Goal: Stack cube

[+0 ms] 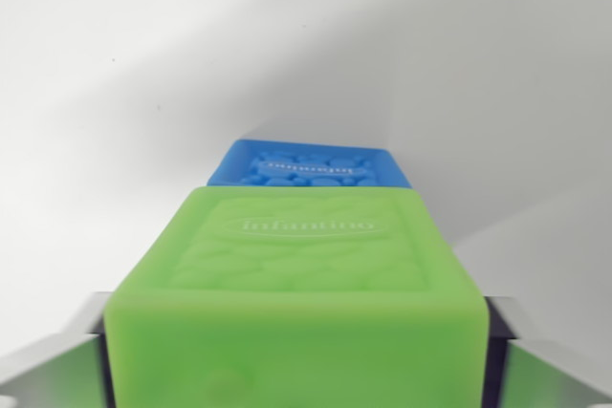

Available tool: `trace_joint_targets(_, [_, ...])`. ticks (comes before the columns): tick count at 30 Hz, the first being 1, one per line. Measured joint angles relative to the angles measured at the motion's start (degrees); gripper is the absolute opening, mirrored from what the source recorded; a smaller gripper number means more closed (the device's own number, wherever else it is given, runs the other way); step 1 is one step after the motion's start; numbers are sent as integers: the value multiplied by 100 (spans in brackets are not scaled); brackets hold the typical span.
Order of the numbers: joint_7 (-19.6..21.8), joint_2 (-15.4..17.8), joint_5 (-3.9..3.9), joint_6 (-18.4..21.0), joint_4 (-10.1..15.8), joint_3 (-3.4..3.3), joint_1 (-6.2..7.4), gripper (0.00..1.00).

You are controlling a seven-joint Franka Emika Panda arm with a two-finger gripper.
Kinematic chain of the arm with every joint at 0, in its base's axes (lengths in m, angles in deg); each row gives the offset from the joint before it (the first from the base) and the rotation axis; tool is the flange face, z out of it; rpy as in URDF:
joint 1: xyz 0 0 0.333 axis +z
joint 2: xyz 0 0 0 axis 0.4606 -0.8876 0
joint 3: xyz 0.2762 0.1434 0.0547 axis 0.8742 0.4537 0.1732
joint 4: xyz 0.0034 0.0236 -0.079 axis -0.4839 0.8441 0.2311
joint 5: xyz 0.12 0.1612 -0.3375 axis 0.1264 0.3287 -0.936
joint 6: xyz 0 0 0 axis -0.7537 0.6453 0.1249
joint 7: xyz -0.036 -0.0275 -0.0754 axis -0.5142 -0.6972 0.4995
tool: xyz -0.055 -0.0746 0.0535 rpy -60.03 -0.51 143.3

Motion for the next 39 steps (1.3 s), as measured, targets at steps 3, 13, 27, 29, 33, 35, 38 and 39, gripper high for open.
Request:
trace_joint_targets(3, [0,0,0,0,0,0,-1,100])
trace_joint_targets(13, [-1,0,0,0,-1,0,-1,100])
trace_joint_targets(27, [6,37,-5,29,2,-5,4,100])
trace_joint_targets(29, [15,84,-15,68,6,-14,11,100])
trace_joint_targets(33, [42,220,-54,174,24,-38,23,100])
trace_joint_targets(35, [60,303,-84,244,35,-51,29,100])
trace_joint_targets(38, [95,444,-140,365,51,-69,35,100])
trace_joint_targets(39, [107,494,-157,411,55,-73,36,100])
